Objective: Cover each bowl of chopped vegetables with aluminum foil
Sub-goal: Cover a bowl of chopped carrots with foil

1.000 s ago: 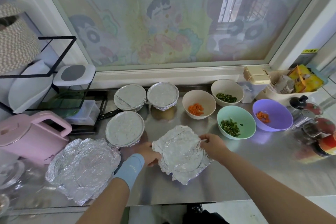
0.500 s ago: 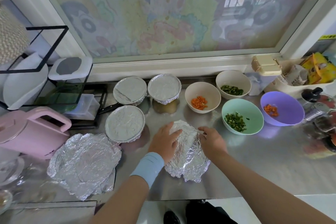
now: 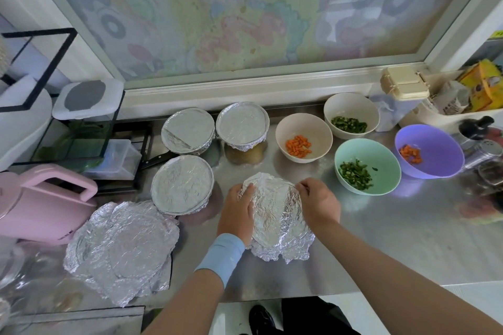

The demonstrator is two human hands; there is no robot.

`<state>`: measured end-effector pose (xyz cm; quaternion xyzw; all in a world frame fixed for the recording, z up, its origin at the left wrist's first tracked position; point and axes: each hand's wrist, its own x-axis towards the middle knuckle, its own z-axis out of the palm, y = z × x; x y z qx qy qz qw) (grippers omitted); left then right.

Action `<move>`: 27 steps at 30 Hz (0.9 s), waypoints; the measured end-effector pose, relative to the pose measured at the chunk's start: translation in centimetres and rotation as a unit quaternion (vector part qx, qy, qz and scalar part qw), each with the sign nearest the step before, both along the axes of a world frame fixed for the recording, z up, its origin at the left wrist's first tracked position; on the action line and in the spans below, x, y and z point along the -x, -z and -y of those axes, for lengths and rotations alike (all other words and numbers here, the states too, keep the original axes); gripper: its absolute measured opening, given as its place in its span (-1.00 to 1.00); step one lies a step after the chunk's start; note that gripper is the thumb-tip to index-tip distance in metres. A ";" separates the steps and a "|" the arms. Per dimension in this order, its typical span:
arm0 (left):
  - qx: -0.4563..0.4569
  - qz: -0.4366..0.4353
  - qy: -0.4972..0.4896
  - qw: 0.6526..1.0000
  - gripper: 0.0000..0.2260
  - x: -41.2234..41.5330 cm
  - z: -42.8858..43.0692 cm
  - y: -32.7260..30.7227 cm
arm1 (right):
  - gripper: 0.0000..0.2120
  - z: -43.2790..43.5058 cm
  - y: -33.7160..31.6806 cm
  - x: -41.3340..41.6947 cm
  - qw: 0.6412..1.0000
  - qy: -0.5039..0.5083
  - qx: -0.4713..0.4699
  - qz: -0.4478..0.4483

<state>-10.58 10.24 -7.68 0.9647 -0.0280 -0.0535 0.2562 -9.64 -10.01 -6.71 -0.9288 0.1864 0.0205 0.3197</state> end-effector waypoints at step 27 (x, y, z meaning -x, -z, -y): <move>-0.101 -0.025 0.137 0.985 -0.42 0.3 1.4 0.7 | -0.53 -2.8 0.9 2.6 0.995 -0.063 -0.059 -0.056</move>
